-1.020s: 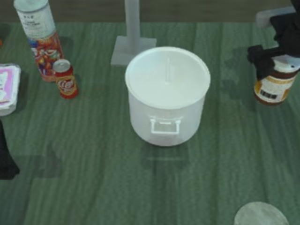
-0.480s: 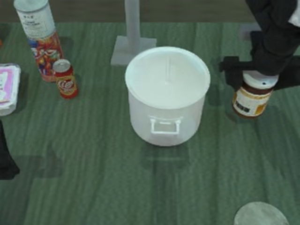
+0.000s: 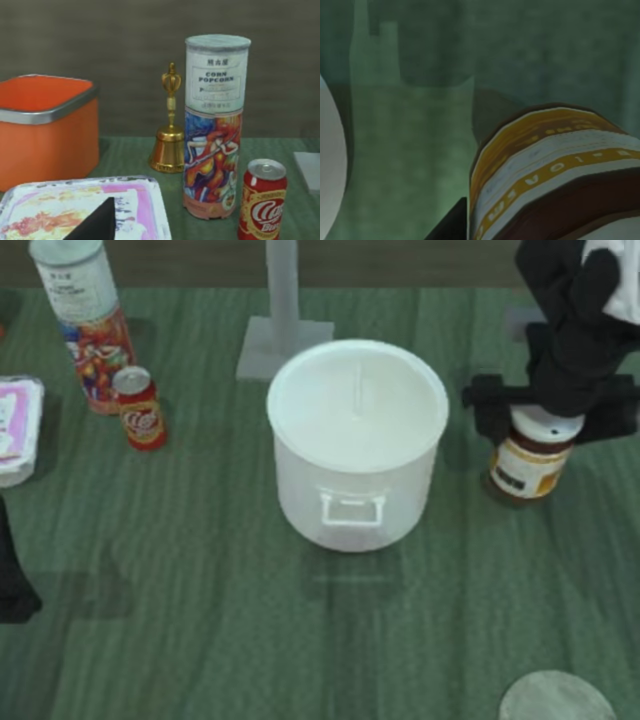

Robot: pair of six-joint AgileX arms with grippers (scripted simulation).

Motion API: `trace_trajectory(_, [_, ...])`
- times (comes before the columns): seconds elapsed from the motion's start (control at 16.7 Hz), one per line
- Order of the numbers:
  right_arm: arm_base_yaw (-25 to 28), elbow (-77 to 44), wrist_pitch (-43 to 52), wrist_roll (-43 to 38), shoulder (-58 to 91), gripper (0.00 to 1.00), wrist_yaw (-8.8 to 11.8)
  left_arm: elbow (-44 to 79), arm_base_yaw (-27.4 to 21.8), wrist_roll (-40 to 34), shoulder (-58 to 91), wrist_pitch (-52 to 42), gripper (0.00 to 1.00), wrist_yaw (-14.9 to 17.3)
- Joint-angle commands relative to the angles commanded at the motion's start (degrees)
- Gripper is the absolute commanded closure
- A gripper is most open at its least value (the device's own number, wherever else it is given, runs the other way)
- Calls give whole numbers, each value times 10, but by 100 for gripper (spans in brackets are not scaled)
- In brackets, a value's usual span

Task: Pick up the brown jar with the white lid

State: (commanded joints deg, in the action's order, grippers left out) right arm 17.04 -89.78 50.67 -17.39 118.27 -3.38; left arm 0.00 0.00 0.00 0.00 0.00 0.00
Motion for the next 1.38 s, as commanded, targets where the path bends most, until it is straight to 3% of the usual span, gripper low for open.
trace_trajectory(0.42, [1, 27, -47, 0, 18, 100, -1, 0, 0, 0, 0, 0, 0, 0])
trace_trajectory(1.2, [1, 27, -47, 0, 18, 2, -1, 0, 0, 0, 0, 0, 0, 0])
trace_trajectory(1.38, [1, 27, -47, 0, 18, 0, -1, 0, 0, 0, 0, 0, 0, 0])
